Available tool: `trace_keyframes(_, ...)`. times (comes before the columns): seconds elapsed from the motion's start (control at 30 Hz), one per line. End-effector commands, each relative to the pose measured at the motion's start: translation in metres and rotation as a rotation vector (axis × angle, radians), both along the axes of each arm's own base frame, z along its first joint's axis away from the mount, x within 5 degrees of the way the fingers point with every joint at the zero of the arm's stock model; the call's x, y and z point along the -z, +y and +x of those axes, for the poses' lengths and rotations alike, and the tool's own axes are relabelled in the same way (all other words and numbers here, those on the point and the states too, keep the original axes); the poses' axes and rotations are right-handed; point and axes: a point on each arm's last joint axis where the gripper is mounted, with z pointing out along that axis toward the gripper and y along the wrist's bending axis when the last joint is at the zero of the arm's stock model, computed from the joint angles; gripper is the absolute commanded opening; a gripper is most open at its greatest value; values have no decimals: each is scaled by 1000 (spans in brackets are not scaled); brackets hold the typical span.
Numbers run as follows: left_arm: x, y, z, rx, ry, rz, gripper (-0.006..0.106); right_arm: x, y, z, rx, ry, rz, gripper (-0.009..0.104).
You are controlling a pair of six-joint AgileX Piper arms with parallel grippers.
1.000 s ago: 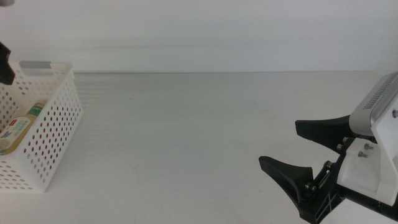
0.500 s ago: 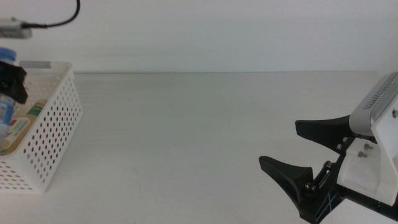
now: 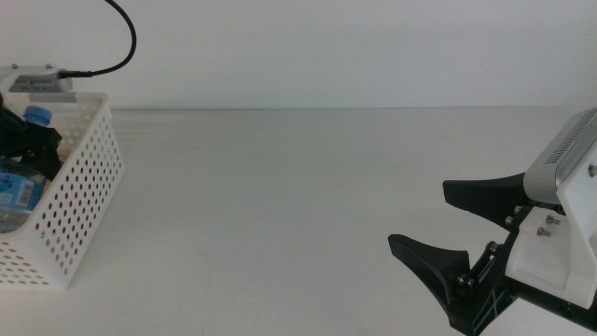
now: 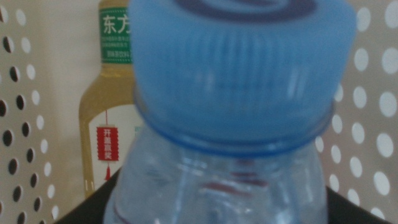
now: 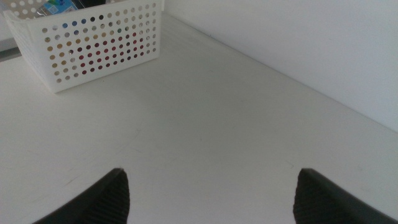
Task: Use arms to grab the bottles and put them into the dustbin to the left of the table.
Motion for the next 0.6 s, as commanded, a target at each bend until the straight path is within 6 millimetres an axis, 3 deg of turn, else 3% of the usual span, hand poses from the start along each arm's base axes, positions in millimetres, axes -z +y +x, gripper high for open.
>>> trace_keyframes(0.0, -37, -3, -1, -2, -129, 14, 43, -18, 2, 1, -9, -88, 63, 84)
trace_keyframes(0.03, -37, -3, -1, -3, -133, 16, 52, -18, 2, 1, -9, -88, 63, 84)
trace_keyframes(0.07, -37, -3, 0, -8, -140, 14, 70, -18, 2, 1, -9, -88, 63, 84)
trace_keyframes(0.17, -37, -3, 0, -12, -134, 8, 91, -18, 2, 1, -9, -88, 63, 84)
trace_keyframes(0.37, -43, -6, -7, -12, -110, -4, 90, -18, 2, 1, -9, -88, 63, 84)
trace_keyframes(0.57, -80, -14, -21, -16, -216, -27, 90, -18, 2, 1, -9, -88, 63, 84)
